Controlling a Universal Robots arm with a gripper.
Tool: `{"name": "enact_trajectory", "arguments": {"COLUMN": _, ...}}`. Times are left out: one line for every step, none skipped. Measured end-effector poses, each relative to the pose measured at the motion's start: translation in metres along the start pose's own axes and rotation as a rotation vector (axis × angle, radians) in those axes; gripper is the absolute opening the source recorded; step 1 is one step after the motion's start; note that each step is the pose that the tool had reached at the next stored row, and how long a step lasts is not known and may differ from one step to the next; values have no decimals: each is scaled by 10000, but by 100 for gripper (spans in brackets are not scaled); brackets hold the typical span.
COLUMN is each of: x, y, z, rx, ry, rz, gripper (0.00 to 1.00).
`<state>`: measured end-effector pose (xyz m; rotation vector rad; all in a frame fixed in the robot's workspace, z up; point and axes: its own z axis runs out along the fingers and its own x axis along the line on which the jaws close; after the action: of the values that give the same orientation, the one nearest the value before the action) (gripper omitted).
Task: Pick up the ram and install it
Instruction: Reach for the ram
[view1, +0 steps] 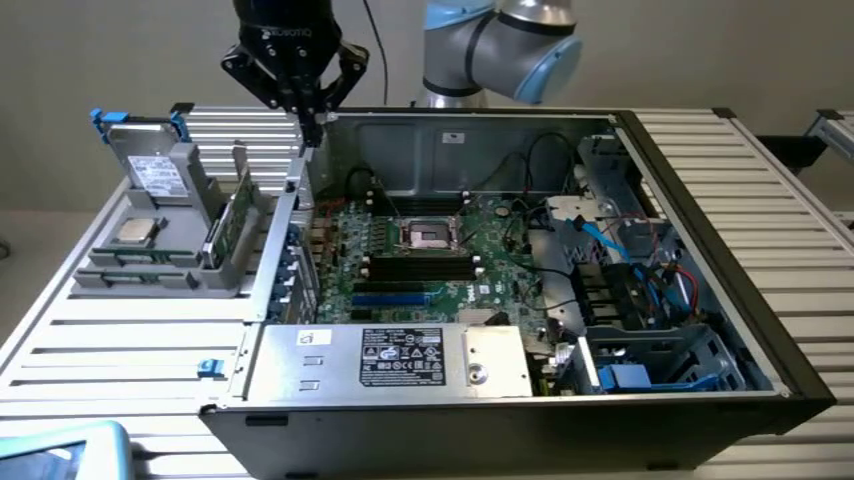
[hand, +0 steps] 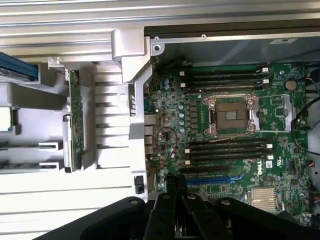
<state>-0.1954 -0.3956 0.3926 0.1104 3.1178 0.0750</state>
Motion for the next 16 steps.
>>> {"name": "enact_trajectory", "arguments": {"x": 42, "y": 1, "z": -1, "rx": 0, "ry": 0, "rz": 0, "gripper": 11}}
{"name": "enact_trajectory", "arguments": {"x": 82, "y": 3, "z": -2, "rx": 0, "ry": 0, "rz": 1, "gripper": 11}}
{"name": "enact_trajectory", "arguments": {"x": 118, "y": 3, "z": -2, "rx": 0, "ry": 0, "rz": -3, "gripper": 11}}
{"name": "enact_trajectory", "arguments": {"x": 153, "y": 4, "z": -3, "rx": 0, "ry": 1, "rz": -7, "gripper": 11}}
{"name": "enact_trajectory", "arguments": {"x": 189, "y": 5, "z": -3, "rx": 0, "ry": 1, "rz": -10, "gripper": 11}}
{"name": "enact_trajectory", "arguments": {"x": 228, "y": 5, "z": -4, "rx": -1, "ry": 1, "rz": -15, "gripper": 11}}
{"name": "enact_trajectory", "arguments": {"x": 262, "y": 6, "z": -4, "rx": 0, "ry": 1, "rz": -19, "gripper": 11}}
{"name": "enact_trajectory", "arguments": {"x": 300, "y": 7, "z": -5, "rx": -1, "ry": 1, "rz": -24, "gripper": 11}}
{"name": "enact_trajectory", "arguments": {"x": 337, "y": 8, "z": -6, "rx": 0, "ry": 2, "rz": -27, "gripper": 11}}
{"name": "enact_trajectory", "arguments": {"x": 374, "y": 9, "z": -6, "rx": 0, "ry": 2, "rz": -30, "gripper": 11}}
{"name": "enact_trajectory", "arguments": {"x": 413, "y": 10, "z": -7, "rx": -1, "ry": 2, "rz": -33, "gripper": 11}}
{"name": "enact_trajectory", "arguments": {"x": 452, "y": 11, "z": -7, "rx": -1, "ry": 2, "rz": -35, "gripper": 11}}
{"name": "enact_trajectory", "arguments": {"x": 494, "y": 12, "z": -8, "rx": -1, "ry": 1, "rz": -40, "gripper": 11}}
{"name": "enact_trajectory", "arguments": {"x": 534, "y": 13, "z": -8, "rx": -1, "ry": 1, "rz": -41, "gripper": 11}}
{"name": "enact_trajectory", "arguments": {"x": 574, "y": 15, "z": -9, "rx": -1, "ry": 2, "rz": -43, "gripper": 11}}
{"name": "enact_trajectory", "arguments": {"x": 612, "y": 17, "z": -9, "rx": 0, "ry": 2, "rz": -45, "gripper": 11}}
